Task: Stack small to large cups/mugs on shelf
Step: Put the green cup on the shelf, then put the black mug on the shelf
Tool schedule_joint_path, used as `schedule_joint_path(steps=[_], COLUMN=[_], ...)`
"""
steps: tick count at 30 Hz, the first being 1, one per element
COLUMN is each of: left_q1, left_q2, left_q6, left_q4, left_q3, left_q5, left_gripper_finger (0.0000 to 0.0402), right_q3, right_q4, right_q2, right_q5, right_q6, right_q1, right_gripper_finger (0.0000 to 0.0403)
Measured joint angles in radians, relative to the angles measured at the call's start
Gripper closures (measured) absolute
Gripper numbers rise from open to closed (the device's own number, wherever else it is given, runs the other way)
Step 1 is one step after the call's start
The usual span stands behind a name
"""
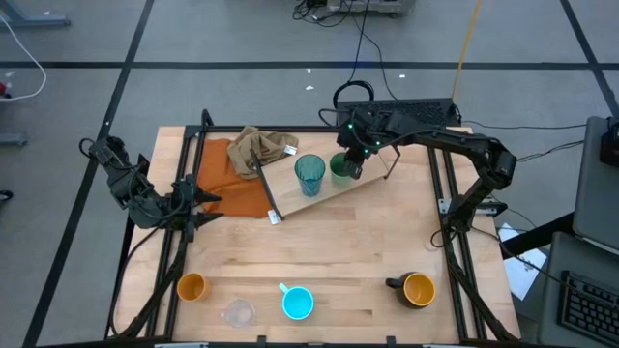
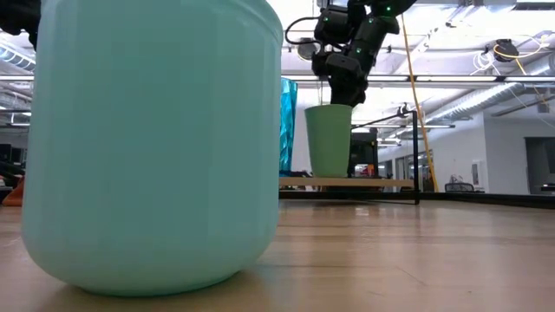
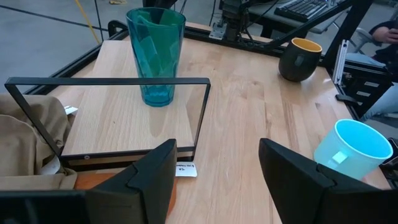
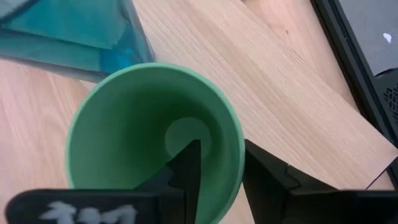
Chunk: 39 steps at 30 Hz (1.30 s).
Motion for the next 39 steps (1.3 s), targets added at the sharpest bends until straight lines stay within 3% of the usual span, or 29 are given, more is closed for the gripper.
schedule_joint_path(steps=[14,23,27,34,39], left_q1=[0.000,0.000,0.000,0.000,0.000], left_q2=[0.000,0.000,0.000,0.000,0.000], left_q6=[0.000,-0.005,0.007,0.054,0.089], left_q4=[0.000,0.000,0.015,0.092,0.136], left_q3=[0.000,0.000,0.000,0.000,0.000], left_q5=[0.000,0.001,-0.001,-0.018,-0.010], left_gripper_finger=[0.0172,0.0172,0.0172,0.0172,0.0172], right_q3=[0.096,0.223,0.231,0.220,0.161], right_q4=[-0.018,-0.132,-0.135,-0.090,-0.095], right_q2=[0.000,-0.020,-0.120,-0.413,-0.599], right_q5=[0.005,0.008,0.008,0.014,0.185], right_q6=[-0.024,-0.027,-0.038,-0.008,0.051], right_q1=[0.000,0.010,0.046,0.171,0.358], right_gripper_finger=[0.0290,0.0290,0.0290,0.0291,0.0291])
